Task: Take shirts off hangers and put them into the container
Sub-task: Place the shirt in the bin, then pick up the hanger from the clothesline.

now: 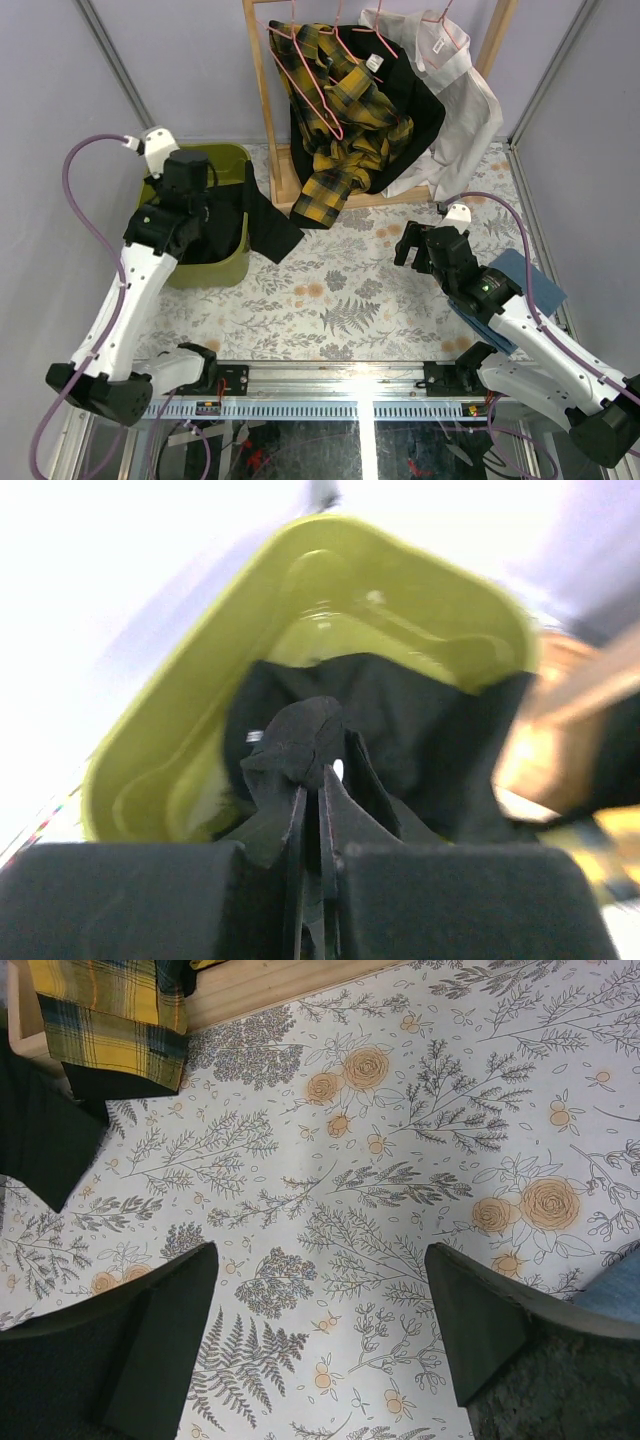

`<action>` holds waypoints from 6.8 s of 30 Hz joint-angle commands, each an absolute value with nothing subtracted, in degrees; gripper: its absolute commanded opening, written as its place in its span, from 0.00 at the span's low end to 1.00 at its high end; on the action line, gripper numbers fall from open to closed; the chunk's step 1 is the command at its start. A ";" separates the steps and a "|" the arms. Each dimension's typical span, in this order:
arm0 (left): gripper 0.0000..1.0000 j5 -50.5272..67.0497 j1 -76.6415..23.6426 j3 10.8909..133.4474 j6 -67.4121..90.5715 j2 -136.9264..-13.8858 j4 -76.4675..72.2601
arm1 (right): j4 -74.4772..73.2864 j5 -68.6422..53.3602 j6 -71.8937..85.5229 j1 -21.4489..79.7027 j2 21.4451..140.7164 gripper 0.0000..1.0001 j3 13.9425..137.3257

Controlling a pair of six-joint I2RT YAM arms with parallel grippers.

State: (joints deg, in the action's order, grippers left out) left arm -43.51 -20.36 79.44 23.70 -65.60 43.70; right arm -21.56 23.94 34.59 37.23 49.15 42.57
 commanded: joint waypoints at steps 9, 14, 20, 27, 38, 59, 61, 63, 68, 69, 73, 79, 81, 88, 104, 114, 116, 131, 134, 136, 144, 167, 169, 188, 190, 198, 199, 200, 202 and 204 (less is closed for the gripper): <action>0.61 -37.19 -9.49 66.94 25.63 -73.38 46.09 | -20.91 25.23 34.77 37.27 49.37 0.92 44.95; 1.00 -30.36 -9.49 69.84 23.90 -64.95 41.88 | -20.83 25.93 34.48 37.27 48.72 0.92 44.46; 1.00 -17.61 -9.58 75.58 22.75 -62.73 42.02 | -19.60 24.35 35.24 37.27 49.64 0.92 44.42; 1.00 3.79 -9.58 74.28 22.06 -63.07 37.05 | -20.32 24.39 34.96 37.29 50.50 0.92 44.80; 0.95 3.67 -27.28 72.23 21.78 -81.21 32.73 | -20.61 24.46 35.70 37.27 49.26 0.92 44.21; 0.92 -19.76 -30.17 77.73 31.29 -109.01 31.75 | -22.47 26.56 34.25 37.27 46.52 0.92 43.44; 0.91 -21.52 -30.55 78.12 31.35 -110.10 31.71 | -22.46 26.33 34.15 37.27 46.75 0.92 43.51; 0.91 -22.77 -30.75 78.10 30.90 -111.19 31.31 | -22.50 26.20 34.18 37.27 46.97 0.92 43.60; 0.72 -25.00 -31.11 76.38 29.43 -113.11 32.29 | -23.11 26.16 34.12 37.27 47.08 0.92 43.94; 0.65 -25.04 -31.11 75.40 29.21 -112.97 31.81 | -23.11 26.26 34.09 37.27 46.95 0.93 43.87; 0.42 -23.43 -31.24 73.92 27.80 -112.51 31.55 | -22.86 26.22 34.19 37.31 46.67 0.92 43.43; 0.00 -23.96 -32.44 74.06 27.17 -104.69 31.67 | -22.68 26.11 34.19 37.27 47.29 0.92 43.59; 0.00 -25.48 -32.44 75.14 26.64 -101.39 32.49 | -22.68 26.02 34.11 37.27 47.42 0.92 43.76; 0.00 -29.13 -32.45 77.54 24.00 -91.35 32.65 | -22.28 25.86 34.22 37.27 47.53 0.92 43.41; 0.00 -34.65 -5.84 98.53 15.99 -81.91 36.78 | -22.42 25.51 34.19 37.22 47.35 0.92 43.96; 0.09 -22.95 1.75 83.85 18.10 -88.99 35.56 | -21.23 24.72 34.10 37.25 48.86 0.93 43.77; 0.39 -18.06 1.94 84.28 17.98 -93.36 38.30 | -21.41 24.38 34.16 37.27 49.19 0.92 44.03; 0.89 0.06 1.91 77.85 19.98 -71.78 45.19 | -20.85 24.47 33.84 37.27 51.22 0.93 43.98; 0.82 2.32 1.86 73.92 20.29 -68.64 48.91 | -20.45 24.03 33.98 37.27 51.92 0.93 44.04; 0.77 2.82 1.93 72.98 19.14 -68.32 52.21 | -20.22 23.60 34.05 37.22 52.19 0.93 44.10; 0.68 7.55 1.75 73.08 15.22 -69.72 58.84 | -19.67 23.02 34.42 37.27 52.50 0.93 43.69; 0.31 -2.14 -2.01 64.05 19.99 -102.74 43.02 | -22.29 22.45 34.02 37.27 53.99 0.93 47.23; 0.40 -3.89 -2.00 64.28 20.41 -99.46 43.28 | -22.20 22.71 33.38 37.27 53.42 0.93 47.21; 0.91 -15.00 7.61 61.41 27.62 -75.32 39.54 | -17.62 22.65 26.05 37.27 50.30 0.95 50.56; 0.93 -12.89 9.05 58.09 29.06 -76.25 36.81 | -17.44 22.39 25.98 37.27 50.85 0.95 50.89; 0.90 -3.83 10.56 53.04 31.97 -81.91 31.97 | -17.16 23.87 20.64 37.22 54.93 0.95 58.00; 0.90 -3.44 10.63 52.63 31.87 -80.48 31.43 | -16.83 24.18 18.81 37.26 55.59 0.95 59.23; 0.92 -3.85 10.58 52.48 31.64 -78.59 31.12 | -16.46 24.73 16.41 37.28 56.20 0.95 60.36; 0.98 -5.25 10.63 53.09 31.09 -73.55 31.68 | -15.42 26.68 12.49 37.27 57.49 0.98 62.14; 1.00 -5.20 10.55 53.82 30.22 -69.37 32.34 | -14.44 26.98 8.12 37.27 58.60 0.99 63.95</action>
State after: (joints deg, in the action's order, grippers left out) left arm -5.76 10.17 52.51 30.13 -78.35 34.63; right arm -19.05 23.40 18.28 37.21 57.06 58.85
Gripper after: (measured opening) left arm 0.983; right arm 0.983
